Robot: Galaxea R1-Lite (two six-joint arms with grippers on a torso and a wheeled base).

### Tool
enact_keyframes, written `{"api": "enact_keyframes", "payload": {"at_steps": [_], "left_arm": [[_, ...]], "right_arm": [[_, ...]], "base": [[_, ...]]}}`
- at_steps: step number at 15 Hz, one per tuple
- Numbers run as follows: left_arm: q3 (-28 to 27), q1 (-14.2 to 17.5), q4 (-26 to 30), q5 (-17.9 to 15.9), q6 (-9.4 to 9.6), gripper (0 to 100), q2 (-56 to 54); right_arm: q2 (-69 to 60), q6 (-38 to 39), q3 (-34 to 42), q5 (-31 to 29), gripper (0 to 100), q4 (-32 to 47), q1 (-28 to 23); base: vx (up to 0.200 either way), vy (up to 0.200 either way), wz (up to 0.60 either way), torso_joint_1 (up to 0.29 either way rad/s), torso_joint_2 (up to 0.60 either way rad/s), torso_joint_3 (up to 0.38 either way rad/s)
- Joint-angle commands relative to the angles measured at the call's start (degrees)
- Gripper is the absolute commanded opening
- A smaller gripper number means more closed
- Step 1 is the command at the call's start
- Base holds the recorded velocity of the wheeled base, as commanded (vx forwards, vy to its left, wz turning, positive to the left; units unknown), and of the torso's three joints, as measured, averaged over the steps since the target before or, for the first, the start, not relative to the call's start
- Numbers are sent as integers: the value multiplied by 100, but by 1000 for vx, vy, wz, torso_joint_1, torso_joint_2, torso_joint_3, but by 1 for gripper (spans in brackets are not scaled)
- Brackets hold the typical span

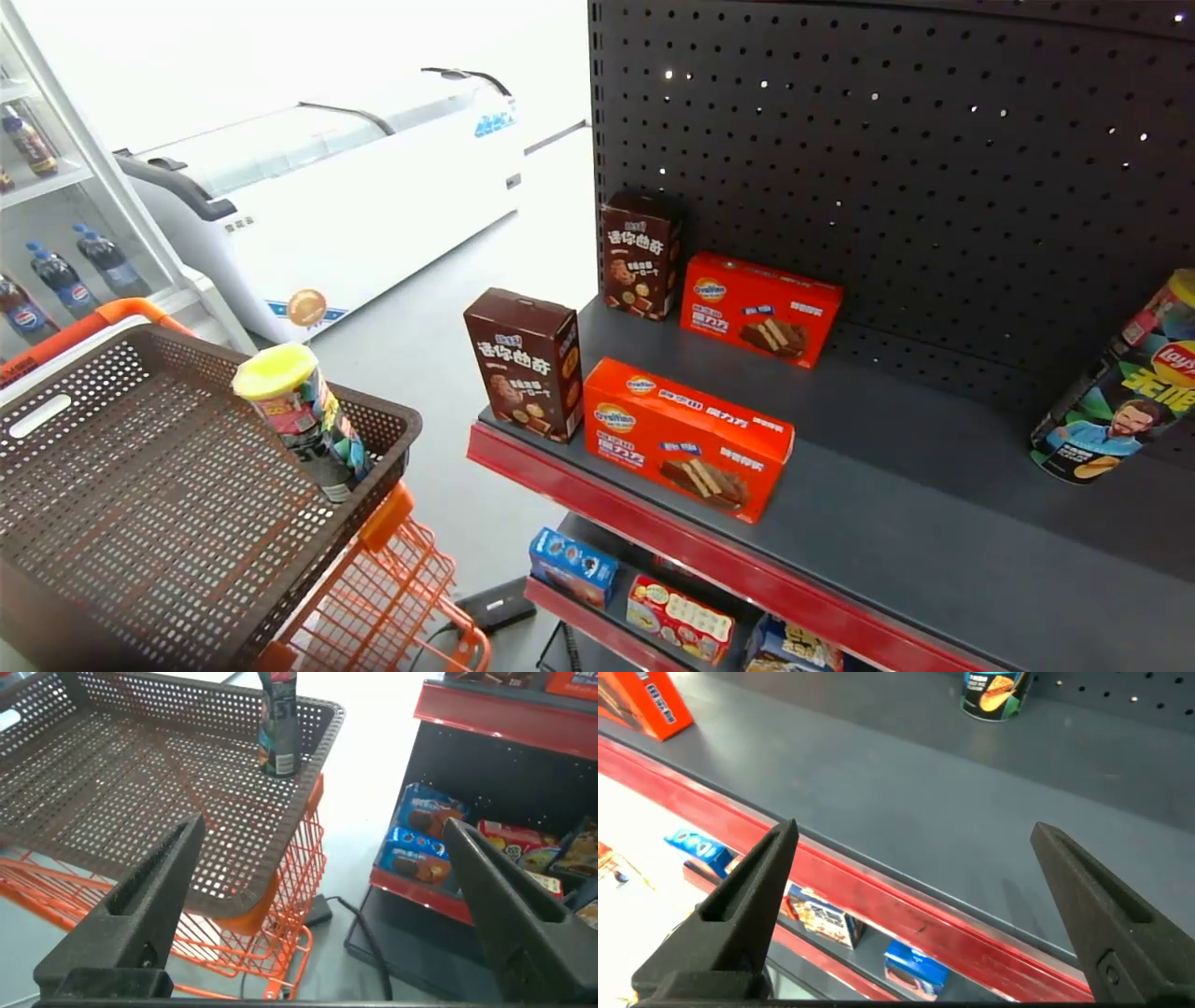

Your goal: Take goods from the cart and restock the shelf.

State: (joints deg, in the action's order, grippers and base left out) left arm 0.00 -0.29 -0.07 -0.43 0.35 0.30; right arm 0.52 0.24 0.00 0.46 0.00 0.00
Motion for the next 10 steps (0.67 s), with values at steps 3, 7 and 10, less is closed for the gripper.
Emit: {"api": "enact_keyframes", "payload": {"at_steps": [3,7,10], "left_arm": [[0,3,-1,34,9,100,5],[-2514,-15,473,157,114,100,2281],[-2795,-6,7,763,132,100,3846]], "right_arm": [[9,2,0,6,100,0,0],[9,2,0,6,100,0,0],[9,2,0,6,100,0,0]], "base": [[0,0,0,0,0,0],[0,0,0,0,0,0],[0,0,0,0,0,0]]}}
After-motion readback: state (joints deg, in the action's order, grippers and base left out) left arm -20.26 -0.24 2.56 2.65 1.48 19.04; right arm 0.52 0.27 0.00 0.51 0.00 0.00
